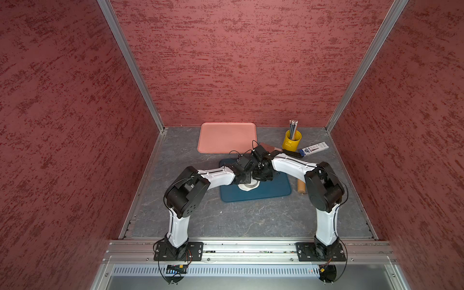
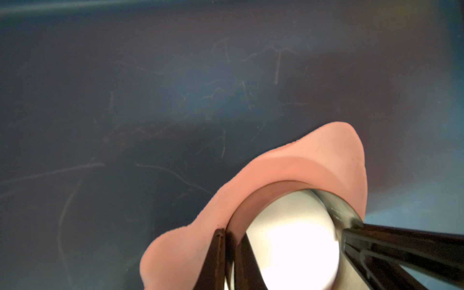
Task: Roll out the dumpling wrappers from the dough
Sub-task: Press the dumpling wrapper on the work surface.
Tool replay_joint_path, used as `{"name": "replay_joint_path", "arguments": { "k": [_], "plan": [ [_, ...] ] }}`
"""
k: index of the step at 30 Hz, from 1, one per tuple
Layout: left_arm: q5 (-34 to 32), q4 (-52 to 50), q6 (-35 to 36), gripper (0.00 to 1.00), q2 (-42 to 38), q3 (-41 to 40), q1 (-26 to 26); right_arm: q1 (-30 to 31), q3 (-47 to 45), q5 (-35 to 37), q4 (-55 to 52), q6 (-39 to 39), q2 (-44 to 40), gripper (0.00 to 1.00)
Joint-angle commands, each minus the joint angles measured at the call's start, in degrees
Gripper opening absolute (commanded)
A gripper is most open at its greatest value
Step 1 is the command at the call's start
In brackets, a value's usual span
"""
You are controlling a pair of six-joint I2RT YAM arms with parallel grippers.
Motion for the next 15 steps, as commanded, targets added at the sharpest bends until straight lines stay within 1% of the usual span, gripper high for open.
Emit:
{"name": "replay_joint_path", "arguments": {
  "k": [1, 4, 6, 7, 9, 12, 14, 15],
  "plan": [
    [13.68, 2.07, -3.69, 0.0, 4.96, -1.17, -0.64, 1.35, -1.36, -3.36, 8.41, 2.99, 3.63, 0.0],
    [12.95, 1.36, -0.3, 0.0, 6.71, 1.53, 2.75, 6.05, -5.55, -8.38, 11.77, 7.0, 1.75, 0.0],
    [11.24, 0.74, 1.38, 0.0, 6.56, 2.46, 3.17, 7.0, -6.46, -9.38, 12.29, 8.0, 1.28, 0.0],
    [10.54, 0.32, 1.63, 0.0, 6.34, 2.44, 2.94, 6.56, -6.61, -8.5, 12.11, 7.6, 1.3, 0.0],
    [11.4, 0.4, 1.02, 0.0, 6.08, 1.49, 1.88, 4.64, -5.68, -5.7, 10.83, 6.1, 1.98, 0.0],
    [13.48, 1.33, -1.55, 0.0, 4.71, -0.81, -2.01, -0.03, -2.84, -1.61, 9.3, 3.29, 4.06, 0.0],
    [14.52, 2.48, -3.25, 0.0, 3.89, -1.88, -3.66, -2.23, -0.65, -0.51, 8.05, 1.68, 5.02, 0.0],
    [14.61, 2.89, -3.48, 0.0, 3.68, -2.13, -3.71, -2.36, 0.36, -0.06, 7.21, 1.26, 5.08, 0.0]
  ]
}}
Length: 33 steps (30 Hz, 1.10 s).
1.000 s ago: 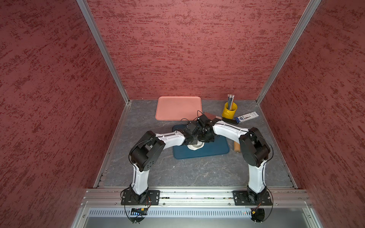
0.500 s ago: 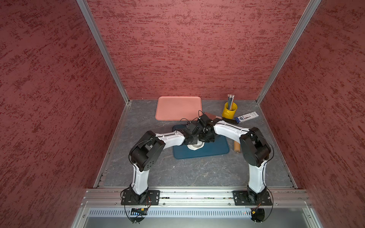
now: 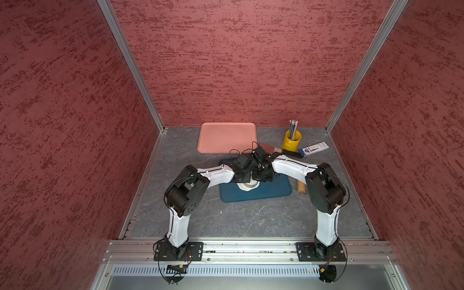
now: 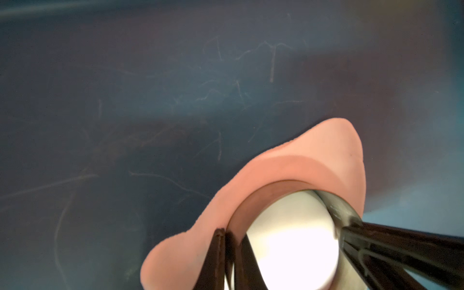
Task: Roll out the dumpling wrappers from the dough
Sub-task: Press the dumpling wrapper on the work surface.
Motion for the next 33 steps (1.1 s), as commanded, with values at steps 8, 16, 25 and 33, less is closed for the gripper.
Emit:
{"name": "replay_joint_path", "arguments": {
  "k": [8, 16, 25, 33],
  "plan": [
    [9.47, 1.62, -0.27, 0.0, 5.98, 2.98, 0.93, 7.18, -3.29, -9.51, 10.19, 6.16, 3.4, 0.0],
    [13.21, 4.08, -4.94, 0.0, 3.53, -1.03, -4.28, -2.67, -1.1, 0.33, 6.13, -0.15, 2.14, 0.0],
    [9.9, 2.99, -1.87, 0.0, 7.64, 3.67, 1.38, 5.31, -6.64, -8.29, 10.74, 5.02, 0.62, 0.0],
    [10.61, 4.59, -7.03, 0.0, 3.55, -1.51, -4.36, -4.13, 0.23, 3.31, 5.35, -1.92, 2.66, 0.0]
  ]
}}
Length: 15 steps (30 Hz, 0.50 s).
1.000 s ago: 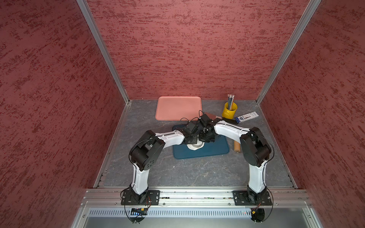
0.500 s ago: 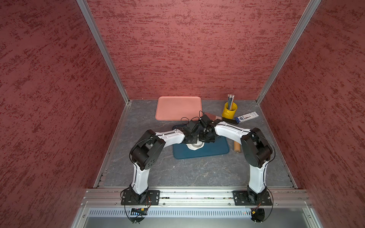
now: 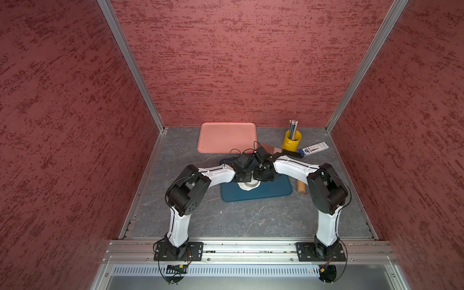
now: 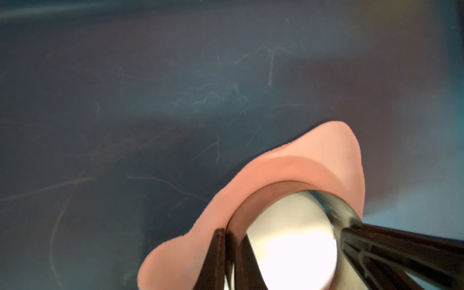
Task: Roll out the dumpling wrappers from the dough
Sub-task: Press the dumpling wrapper on the work surface.
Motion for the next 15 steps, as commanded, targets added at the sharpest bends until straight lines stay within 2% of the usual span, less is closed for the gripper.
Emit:
{"name": "replay_joint_path", "arguments": {
  "k": [1, 4, 8, 10, 15],
  "plan": [
    [10.13, 4.48, -6.66, 0.0, 2.49, -2.87, -3.97, -3.28, 2.74, 2.49, 2.57, -0.96, 3.97, 0.0],
    [9.78, 5.26, -5.35, 0.0, 3.41, -2.11, -0.99, -0.55, 1.12, -2.82, 3.02, 0.58, 3.08, 0.0],
    [8.94, 5.13, -2.42, 0.0, 5.39, 0.19, 2.83, 6.71, -1.59, -8.68, 5.29, 4.65, 2.69, 0.0],
    [8.22, 4.02, -1.41, 0.0, 5.21, 0.71, 2.43, 6.28, -2.24, -9.31, 6.26, 5.43, 3.14, 0.0],
    [7.51, 4.82, -4.38, 0.0, 1.55, -3.88, -3.35, -1.15, 1.05, -4.41, 5.47, 3.5, 5.53, 0.0]
  ]
}}
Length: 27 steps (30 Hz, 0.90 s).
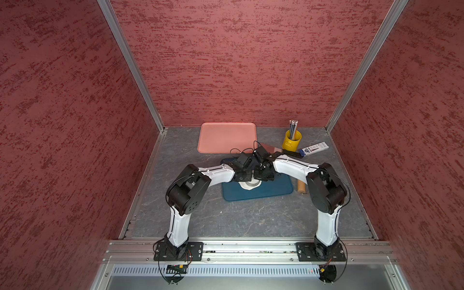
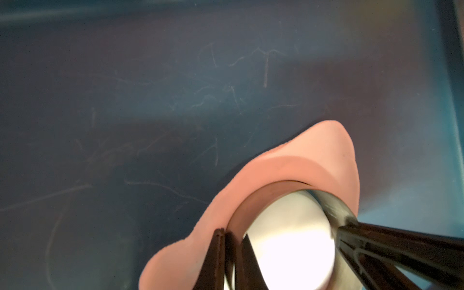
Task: Roll out the dumpling wrappers from the dough
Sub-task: Press the dumpling wrapper on the work surface.
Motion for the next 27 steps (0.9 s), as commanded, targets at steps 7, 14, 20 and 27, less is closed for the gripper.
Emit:
{"name": "replay_joint_path", "arguments": {
  "k": [7, 14, 20, 27],
  "plan": [
    [4.81, 3.42, -4.11, 0.0, 2.9, -1.87, -1.37, 3.52, 3.19, -6.26, 3.87, 1.74, 4.83, 0.0],
    [4.81, 3.25, -3.39, 0.0, 2.49, -0.75, -1.18, -0.69, 0.82, -3.29, 3.5, 0.37, 5.35, 0.0],
    [3.21, 2.28, -3.27, 0.0, 2.58, 1.06, -1.4, -0.91, 4.54, -2.39, -0.01, -3.1, 4.29, 0.0],
    [2.07, 2.33, -1.69, 0.0, 1.28, 2.09, 2.17, 3.83, 3.86, -7.02, -1.37, -3.17, 5.66, 0.0]
  ]
}}
